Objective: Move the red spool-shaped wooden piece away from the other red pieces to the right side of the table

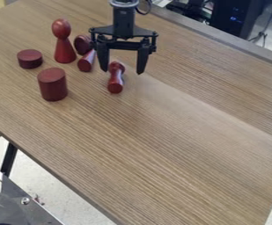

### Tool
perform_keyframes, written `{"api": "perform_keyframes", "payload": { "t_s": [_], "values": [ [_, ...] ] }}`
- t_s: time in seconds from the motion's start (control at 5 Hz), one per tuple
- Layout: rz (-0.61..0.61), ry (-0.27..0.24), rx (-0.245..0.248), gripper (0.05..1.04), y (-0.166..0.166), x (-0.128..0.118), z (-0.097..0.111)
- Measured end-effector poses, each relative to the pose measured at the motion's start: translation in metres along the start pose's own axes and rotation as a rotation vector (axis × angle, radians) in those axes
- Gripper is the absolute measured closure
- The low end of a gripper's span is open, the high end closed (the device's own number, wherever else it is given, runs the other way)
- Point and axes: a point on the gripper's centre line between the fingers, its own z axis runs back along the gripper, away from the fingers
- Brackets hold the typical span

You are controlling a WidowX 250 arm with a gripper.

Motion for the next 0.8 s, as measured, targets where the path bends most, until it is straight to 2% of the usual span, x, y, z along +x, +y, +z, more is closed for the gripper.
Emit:
{"api": "perform_keyframes", "payload": {
  "t_s": [0.2,0.4,0.8],
  "values": [
    [0.009,0.001,0.021,0.086,0.007,0.001,0.000],
    [0.025,0.011,0.014,0.086,0.010,0.003,-0.005],
    [-0.019,0.046,-0.072,0.086,0.000,-0.010,-0.023]
  ]
}}
